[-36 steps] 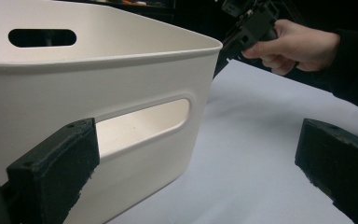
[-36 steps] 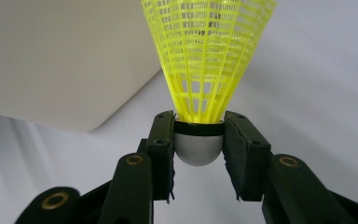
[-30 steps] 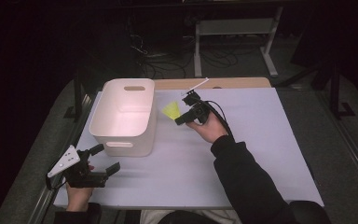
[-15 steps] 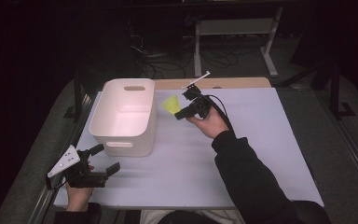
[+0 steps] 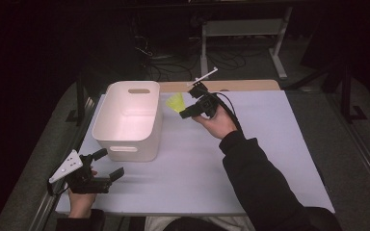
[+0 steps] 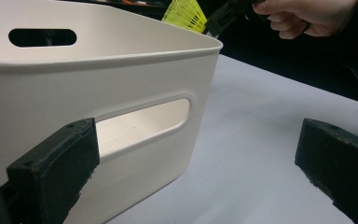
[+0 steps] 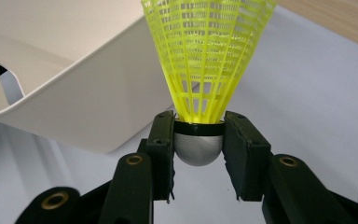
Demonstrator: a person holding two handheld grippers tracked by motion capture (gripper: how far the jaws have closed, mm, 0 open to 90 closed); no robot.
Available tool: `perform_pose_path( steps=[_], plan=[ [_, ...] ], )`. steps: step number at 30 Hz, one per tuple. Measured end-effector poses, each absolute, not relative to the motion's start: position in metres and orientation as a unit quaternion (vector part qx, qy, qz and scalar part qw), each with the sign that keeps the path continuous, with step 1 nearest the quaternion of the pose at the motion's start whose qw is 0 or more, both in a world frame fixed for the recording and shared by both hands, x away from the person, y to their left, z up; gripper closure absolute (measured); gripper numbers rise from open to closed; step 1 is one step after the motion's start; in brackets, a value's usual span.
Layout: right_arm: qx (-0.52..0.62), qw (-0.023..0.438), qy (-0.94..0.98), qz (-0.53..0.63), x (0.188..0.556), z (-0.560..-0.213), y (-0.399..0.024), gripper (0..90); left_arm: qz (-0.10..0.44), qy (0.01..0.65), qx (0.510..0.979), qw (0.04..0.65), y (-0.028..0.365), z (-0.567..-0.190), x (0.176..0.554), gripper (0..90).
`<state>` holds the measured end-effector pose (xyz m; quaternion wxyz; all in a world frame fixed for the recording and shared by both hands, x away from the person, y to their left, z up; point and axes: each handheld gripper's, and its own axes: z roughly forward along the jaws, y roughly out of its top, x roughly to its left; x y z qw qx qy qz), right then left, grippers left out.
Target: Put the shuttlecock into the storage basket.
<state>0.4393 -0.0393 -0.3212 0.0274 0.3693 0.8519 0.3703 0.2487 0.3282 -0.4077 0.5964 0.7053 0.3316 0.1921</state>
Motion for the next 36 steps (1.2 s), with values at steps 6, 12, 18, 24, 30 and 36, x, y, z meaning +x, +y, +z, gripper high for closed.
perform_pose_path(
  steps=[6,12,18,24,30,36],
  plan=[
    [0.363,0.034,0.853,0.374,0.439,-0.312,-0.039,63.7,0.193,0.331,0.704,0.597,0.328,-0.408,0.249,0.0],
    [0.355,0.038,0.854,0.38,0.439,-0.304,-0.037,63.6,0.193,0.331,0.705,0.597,0.328,-0.408,0.249,0.0],
    [0.347,0.043,0.855,0.383,0.437,-0.295,-0.033,63.7,0.192,0.332,0.705,0.597,0.328,-0.408,0.249,0.0],
    [0.34,0.051,0.856,0.386,0.436,-0.286,-0.031,63.7,0.192,0.332,0.704,0.597,0.328,-0.408,0.249,0.0],
    [0.337,0.054,0.856,0.389,0.435,-0.279,-0.03,63.7,0.192,0.331,0.705,0.597,0.328,-0.408,0.249,0.0],
    [0.321,0.06,0.861,0.39,0.431,-0.269,-0.023,63.6,0.192,0.331,0.704,0.598,0.328,-0.408,0.249,0.0]
  ],
)
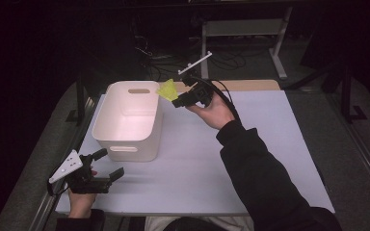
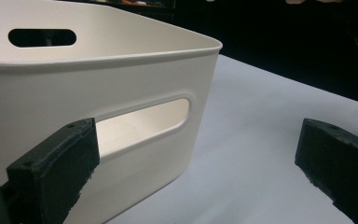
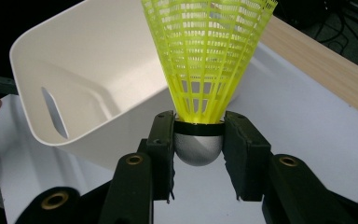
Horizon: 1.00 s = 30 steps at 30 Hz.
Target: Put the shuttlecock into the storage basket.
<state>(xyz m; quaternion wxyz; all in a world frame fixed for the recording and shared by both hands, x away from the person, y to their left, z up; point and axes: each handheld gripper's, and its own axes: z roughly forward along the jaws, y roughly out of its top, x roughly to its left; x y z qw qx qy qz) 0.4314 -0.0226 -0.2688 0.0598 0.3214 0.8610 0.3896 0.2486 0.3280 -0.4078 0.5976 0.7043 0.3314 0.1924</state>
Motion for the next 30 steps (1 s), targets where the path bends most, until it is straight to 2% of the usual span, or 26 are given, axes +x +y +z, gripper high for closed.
perform_pose_path(
  steps=[30],
  plan=[
    [0.261,0.056,0.876,0.401,0.413,-0.248,0.02,63.6,0.193,0.331,0.704,0.598,0.328,-0.408,0.249,0.0]
  ],
)
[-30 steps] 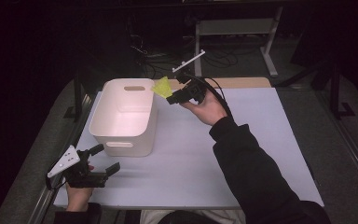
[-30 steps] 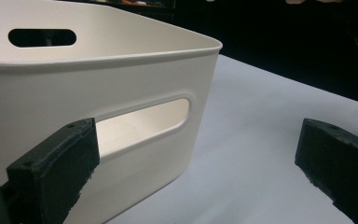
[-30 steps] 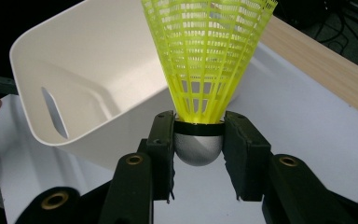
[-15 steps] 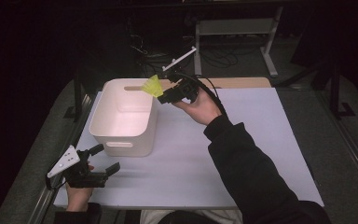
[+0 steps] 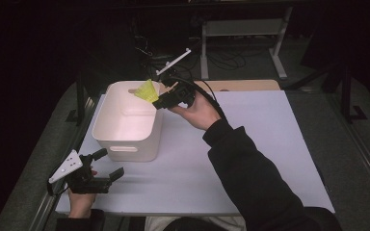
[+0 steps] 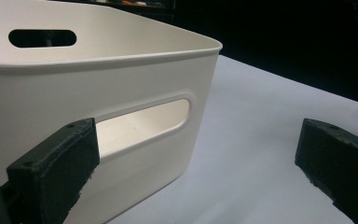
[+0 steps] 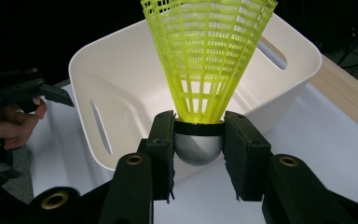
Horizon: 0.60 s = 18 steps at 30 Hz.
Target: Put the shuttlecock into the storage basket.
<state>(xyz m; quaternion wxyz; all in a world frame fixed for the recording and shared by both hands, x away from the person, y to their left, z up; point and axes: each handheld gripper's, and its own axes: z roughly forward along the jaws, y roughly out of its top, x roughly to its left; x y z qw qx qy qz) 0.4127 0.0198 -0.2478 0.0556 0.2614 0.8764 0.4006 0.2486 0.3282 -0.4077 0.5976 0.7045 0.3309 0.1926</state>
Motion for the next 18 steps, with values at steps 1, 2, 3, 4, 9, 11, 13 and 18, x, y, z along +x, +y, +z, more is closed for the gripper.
perform_pose_path(
  steps=[1,2,3,4,9,11,13,18],
  plan=[
    [0.261,0.056,0.876,0.401,0.413,-0.248,0.02,63.6,0.192,0.331,0.705,0.598,0.328,-0.408,0.249,0.0],
    [0.261,0.054,0.876,0.401,0.412,-0.248,0.021,63.7,0.192,0.331,0.704,0.598,0.328,-0.408,0.249,0.0],
    [0.259,0.055,0.877,0.401,0.412,-0.248,0.023,63.6,0.192,0.331,0.704,0.599,0.328,-0.408,0.248,0.0],
    [0.256,0.054,0.878,0.401,0.411,-0.248,0.024,63.7,0.193,0.331,0.704,0.598,0.328,-0.408,0.248,0.0],
    [0.249,0.05,0.88,0.401,0.409,-0.25,0.031,63.6,0.193,0.33,0.705,0.598,0.328,-0.408,0.249,0.0],
    [0.248,0.048,0.881,0.4,0.408,-0.251,0.034,63.6,0.194,0.33,0.706,0.596,0.328,-0.408,0.249,0.0],
    [0.245,0.047,0.882,0.4,0.408,-0.252,0.036,63.6,0.194,0.33,0.706,0.595,0.328,-0.408,0.249,0.0],
    [0.241,0.042,0.884,0.399,0.407,-0.254,0.042,63.6,0.194,0.33,0.706,0.596,0.328,-0.408,0.249,0.0]
  ],
)
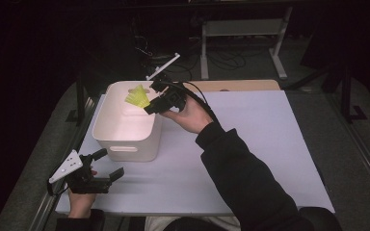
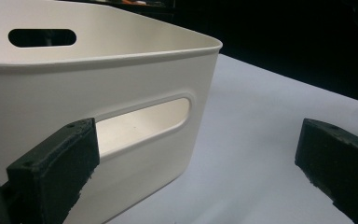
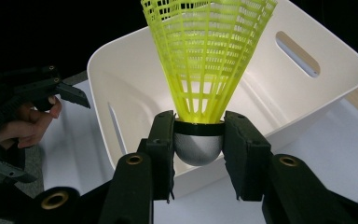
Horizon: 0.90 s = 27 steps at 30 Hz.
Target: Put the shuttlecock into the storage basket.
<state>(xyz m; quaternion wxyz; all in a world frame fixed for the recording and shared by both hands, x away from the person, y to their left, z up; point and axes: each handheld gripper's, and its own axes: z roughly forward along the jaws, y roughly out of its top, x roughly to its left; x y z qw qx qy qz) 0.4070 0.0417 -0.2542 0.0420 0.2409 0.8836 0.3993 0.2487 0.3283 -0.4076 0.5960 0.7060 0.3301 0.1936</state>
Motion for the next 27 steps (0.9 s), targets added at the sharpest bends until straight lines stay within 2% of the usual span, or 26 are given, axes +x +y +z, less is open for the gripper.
perform_pose_path(
  steps=[27],
  plan=[
    [0.224,0.019,0.892,0.393,0.401,-0.273,0.069,63.6,0.194,0.33,0.705,0.597,0.329,-0.407,0.249,0.0]
  ],
)
